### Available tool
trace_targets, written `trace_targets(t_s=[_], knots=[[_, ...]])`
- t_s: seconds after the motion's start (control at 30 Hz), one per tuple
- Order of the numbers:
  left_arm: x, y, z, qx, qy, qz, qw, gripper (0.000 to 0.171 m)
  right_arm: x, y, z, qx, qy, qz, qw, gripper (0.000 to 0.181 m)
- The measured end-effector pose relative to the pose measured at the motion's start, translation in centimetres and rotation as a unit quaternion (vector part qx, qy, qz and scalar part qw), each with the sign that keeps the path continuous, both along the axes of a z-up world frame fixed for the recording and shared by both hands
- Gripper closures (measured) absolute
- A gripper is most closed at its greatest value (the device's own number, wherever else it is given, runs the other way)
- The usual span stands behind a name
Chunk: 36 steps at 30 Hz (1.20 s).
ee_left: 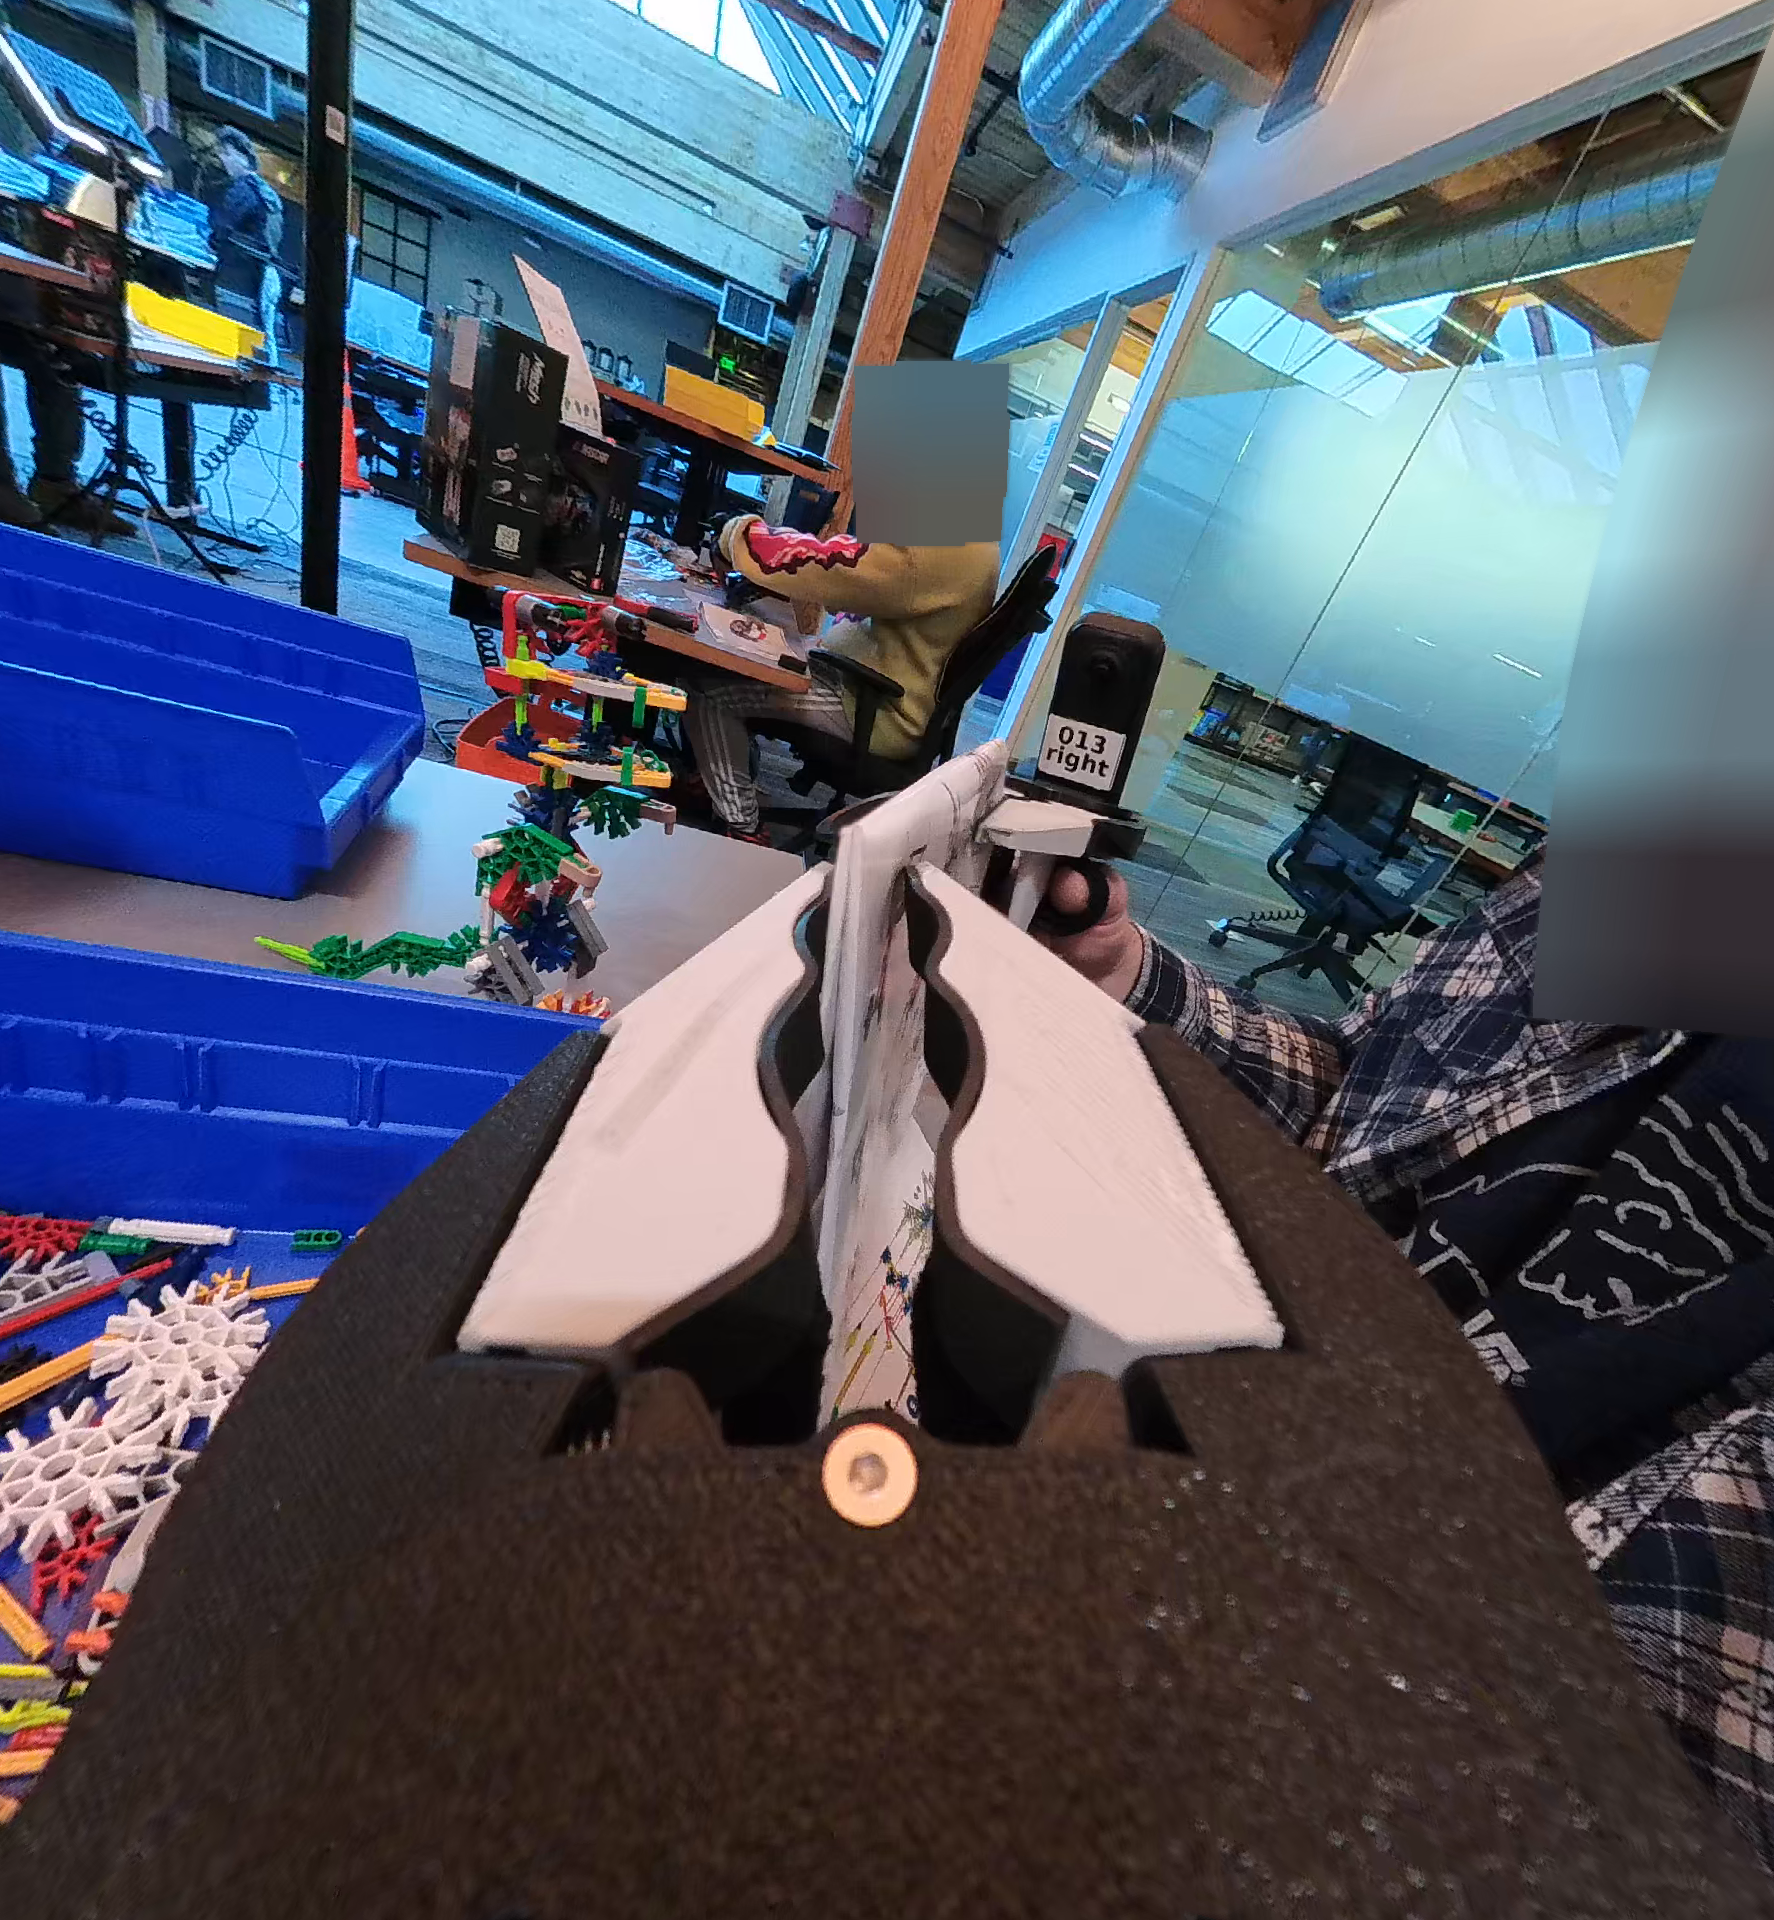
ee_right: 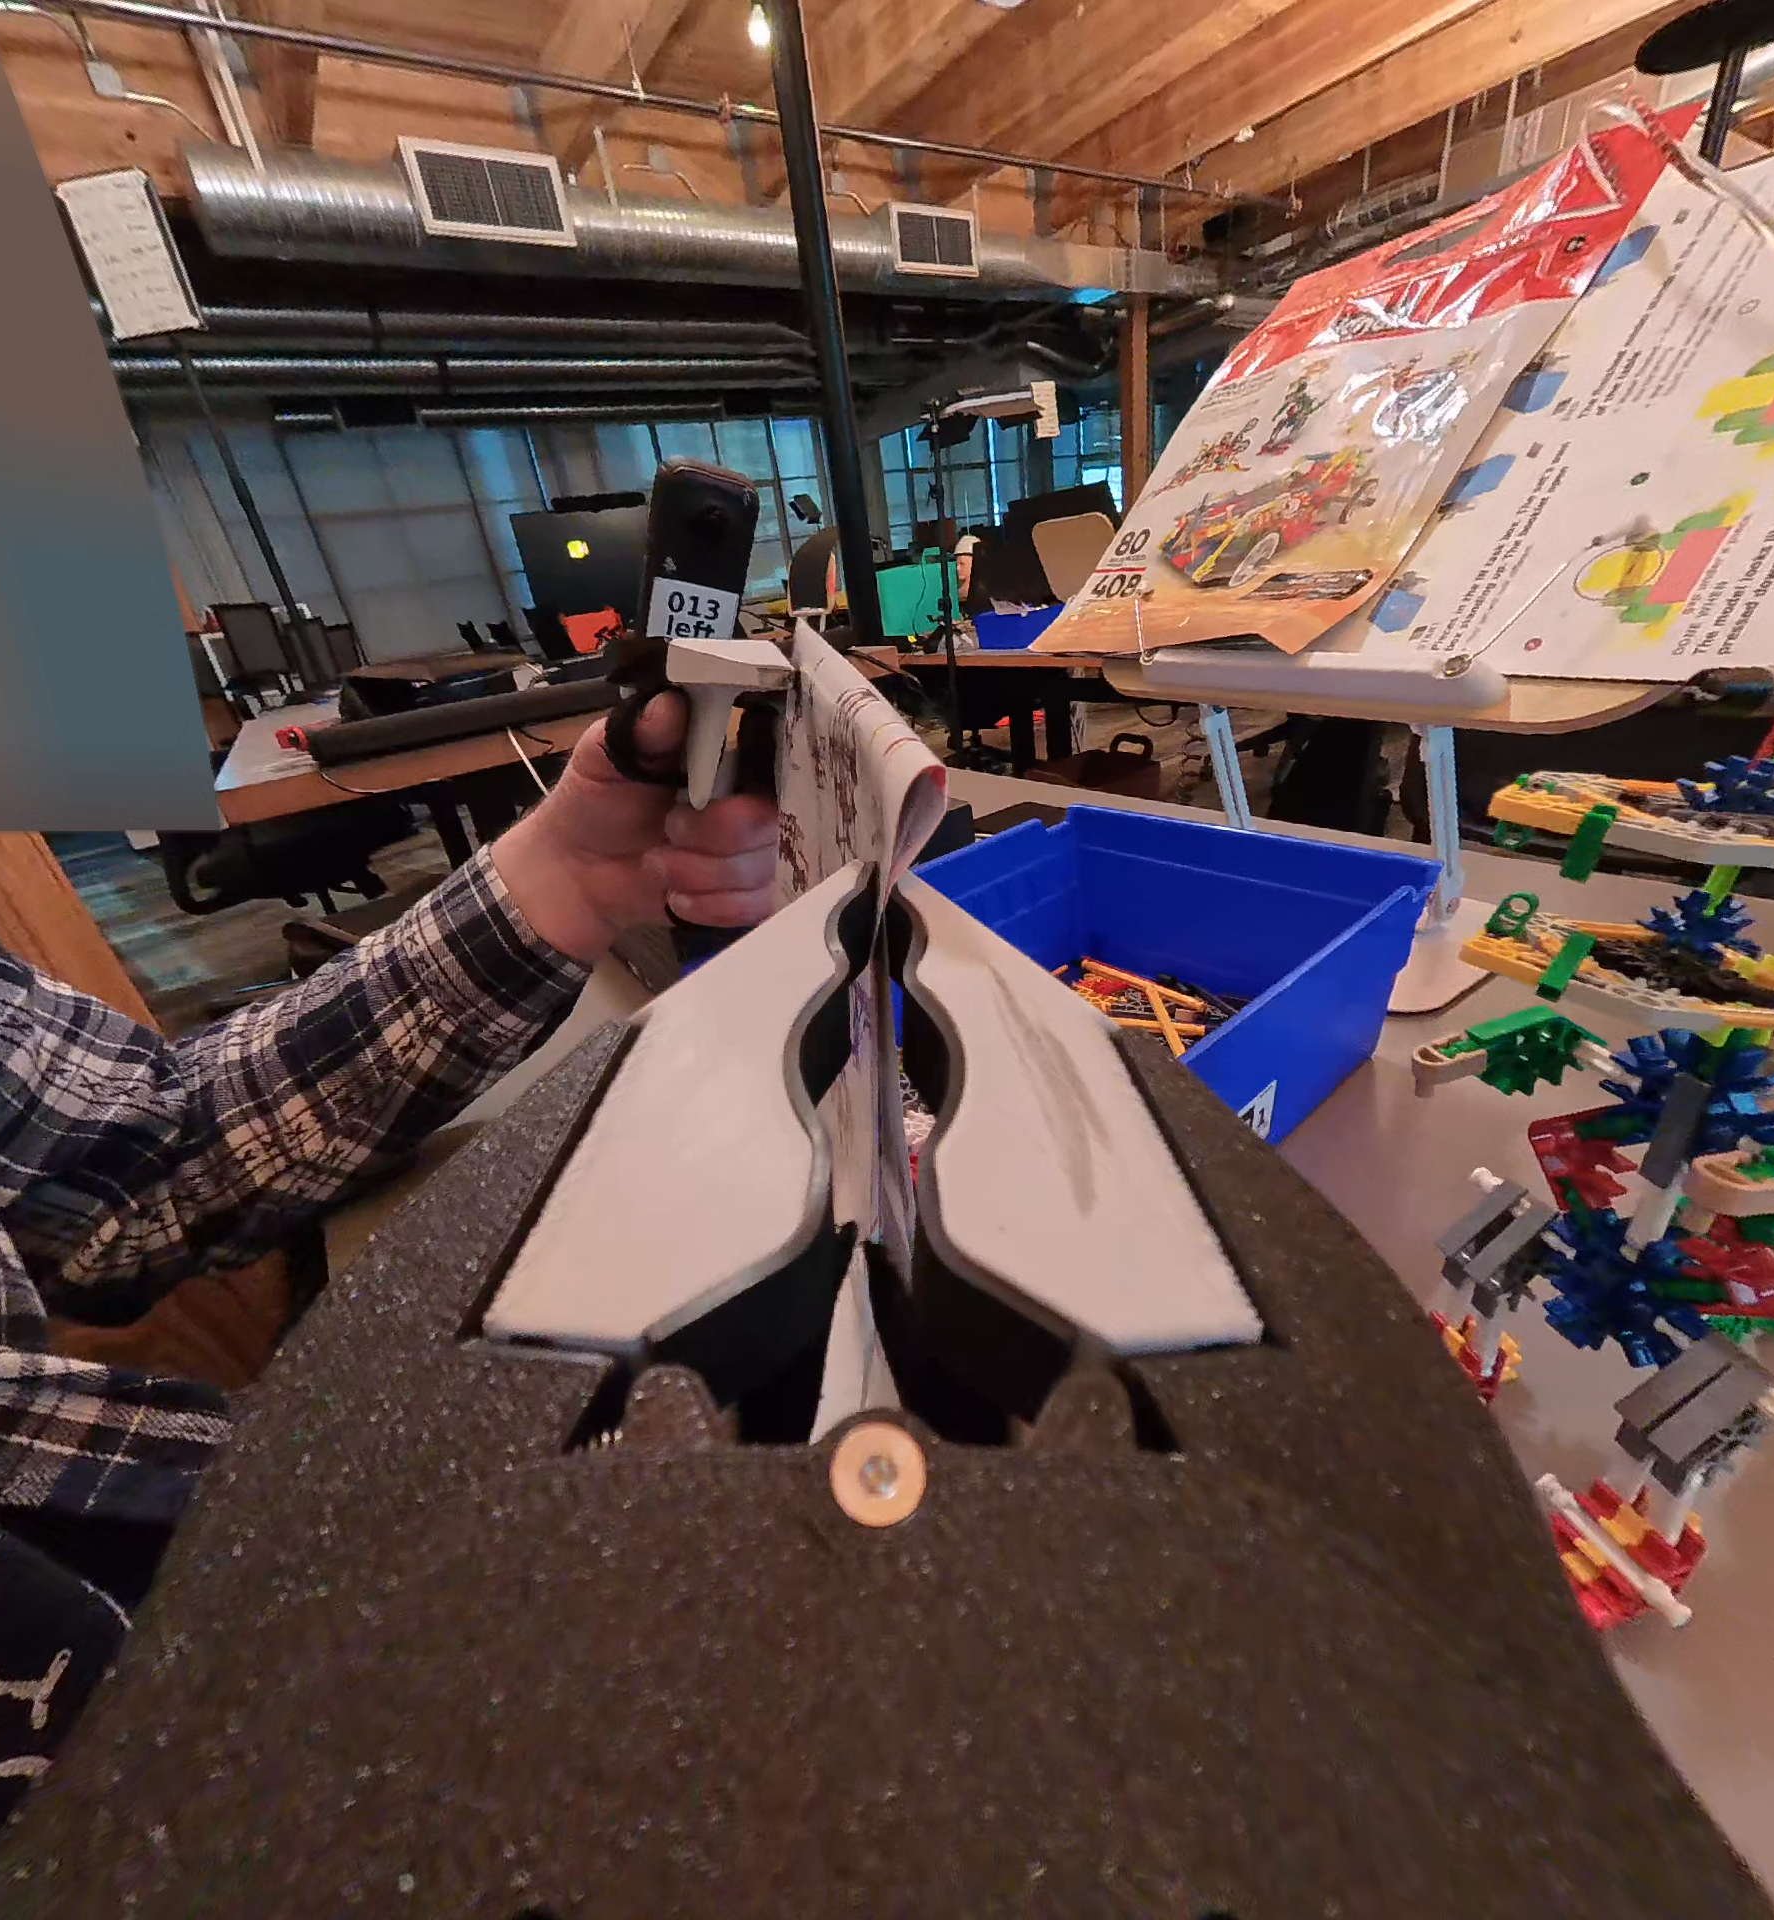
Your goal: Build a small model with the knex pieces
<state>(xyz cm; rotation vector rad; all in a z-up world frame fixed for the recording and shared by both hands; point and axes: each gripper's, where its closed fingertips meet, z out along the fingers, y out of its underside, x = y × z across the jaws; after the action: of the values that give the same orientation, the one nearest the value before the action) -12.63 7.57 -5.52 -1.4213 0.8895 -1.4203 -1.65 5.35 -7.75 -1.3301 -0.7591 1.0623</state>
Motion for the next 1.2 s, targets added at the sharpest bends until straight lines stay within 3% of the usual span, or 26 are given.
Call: trace_targets(t_s=[0.77,1.2], knots=[[0.00,-0.02,0.07,-0.002,-0.002,-0.001,1.000,0.162,0.08,0.13,0.02,-0.021,0.016,0.007,1.000,0.181],[-0.03,0.44,0.28,-0.032,-0.015,0.004,0.999,0.168,0.09,0.40,0.37,-0.143,0.092,0.069,0.983,0.181]])
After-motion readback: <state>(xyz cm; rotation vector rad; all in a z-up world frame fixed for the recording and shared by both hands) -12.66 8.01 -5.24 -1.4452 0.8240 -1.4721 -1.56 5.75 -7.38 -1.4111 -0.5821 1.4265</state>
